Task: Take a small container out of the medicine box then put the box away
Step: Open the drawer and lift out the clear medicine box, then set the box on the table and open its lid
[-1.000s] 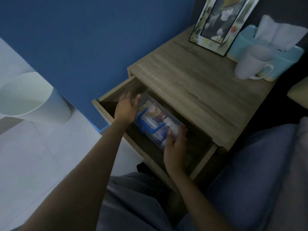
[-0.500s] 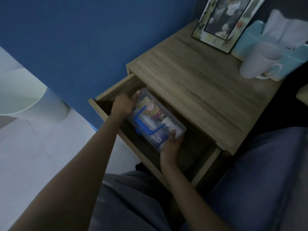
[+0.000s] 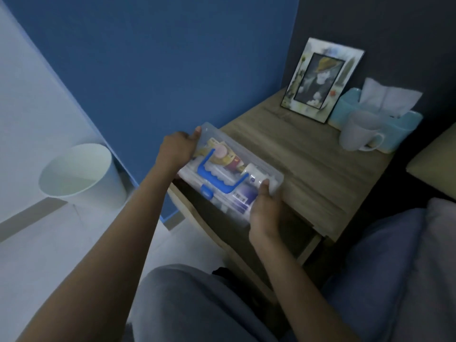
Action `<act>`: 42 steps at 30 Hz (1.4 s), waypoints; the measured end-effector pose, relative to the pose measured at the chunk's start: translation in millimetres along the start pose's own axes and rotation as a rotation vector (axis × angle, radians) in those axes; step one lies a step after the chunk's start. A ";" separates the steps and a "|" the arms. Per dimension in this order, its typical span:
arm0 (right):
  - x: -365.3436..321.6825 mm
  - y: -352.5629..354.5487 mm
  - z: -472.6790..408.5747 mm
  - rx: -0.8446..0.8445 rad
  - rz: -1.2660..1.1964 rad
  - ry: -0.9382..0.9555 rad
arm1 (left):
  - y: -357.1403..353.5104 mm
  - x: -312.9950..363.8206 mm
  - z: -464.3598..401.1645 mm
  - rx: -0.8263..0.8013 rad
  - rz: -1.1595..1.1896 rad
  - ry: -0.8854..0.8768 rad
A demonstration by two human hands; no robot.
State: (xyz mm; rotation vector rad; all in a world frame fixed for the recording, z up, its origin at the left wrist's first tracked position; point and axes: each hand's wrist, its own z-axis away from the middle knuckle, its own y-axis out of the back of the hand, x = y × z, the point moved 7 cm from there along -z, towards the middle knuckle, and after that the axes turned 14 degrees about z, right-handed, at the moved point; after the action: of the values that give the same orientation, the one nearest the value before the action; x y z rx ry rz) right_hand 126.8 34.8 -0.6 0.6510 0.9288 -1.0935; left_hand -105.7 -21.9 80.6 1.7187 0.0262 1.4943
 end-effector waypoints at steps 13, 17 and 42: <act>-148.2 55.0 -159.8 0.063 0.346 0.108 | -93.0 62.7 -65.0 -0.124 0.143 0.010; -151.6 63.4 -182.0 0.006 0.359 0.089 | -122.8 57.1 -70.3 -0.152 0.139 0.085; -132.8 62.7 -232.8 -0.037 0.308 0.302 | -178.9 45.2 -6.8 0.124 0.495 0.064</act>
State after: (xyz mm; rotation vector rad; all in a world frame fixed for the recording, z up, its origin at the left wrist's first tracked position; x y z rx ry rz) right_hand 93.4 308.0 4.5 0.9120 1.0623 -0.7132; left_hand -11.6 121.2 11.9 1.8621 -0.2981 1.9388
